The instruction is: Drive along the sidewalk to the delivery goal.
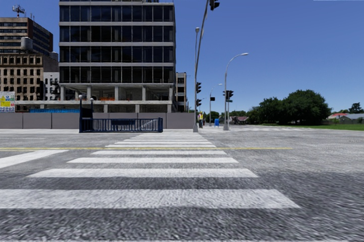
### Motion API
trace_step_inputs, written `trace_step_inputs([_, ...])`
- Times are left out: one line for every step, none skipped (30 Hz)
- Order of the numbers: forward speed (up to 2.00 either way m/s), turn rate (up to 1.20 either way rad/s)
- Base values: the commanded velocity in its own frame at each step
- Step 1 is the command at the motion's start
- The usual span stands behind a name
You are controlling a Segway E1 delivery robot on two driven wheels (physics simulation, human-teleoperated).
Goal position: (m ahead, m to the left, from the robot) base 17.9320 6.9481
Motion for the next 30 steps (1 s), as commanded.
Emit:
trace_step_inputs([2.00,0.00])
trace_step_inputs([2.00,0.00])
trace_step_inputs([2.00,0.00])
trace_step_inputs([2.00,0.00])
trace_step_inputs([2.00,0.00])
trace_step_inputs([2.00,0.00])
trace_step_inputs([2.00,0.00])
trace_step_inputs([2.00,0.00])
trace_step_inputs([2.00,0.00])
trace_step_inputs([2.00,0.00])
trace_step_inputs([2.00,0.00])
trace_step_inputs([2.00,0.00])
trace_step_inputs([2.00,0.00])
trace_step_inputs([2.00,0.00])
trace_step_inputs([2.00,0.00])
trace_step_inputs([2.00,0.00])
trace_step_inputs([2.00,0.00])
trace_step_inputs([2.00,0.00])
trace_step_inputs([2.00,0.00])
trace_step_inputs([2.00,0.00])
trace_step_inputs([2.00,0.00])
trace_step_inputs([2.00,0.00])
trace_step_inputs([2.00,0.00])
trace_step_inputs([2.00,0.00])
trace_step_inputs([2.00,0.00])
trace_step_inputs([2.00,0.00])
trace_step_inputs([2.00,0.00])
trace_step_inputs([2.00,0.00])
trace_step_inputs([2.00,0.00])
trace_step_inputs([2.00,0.00])
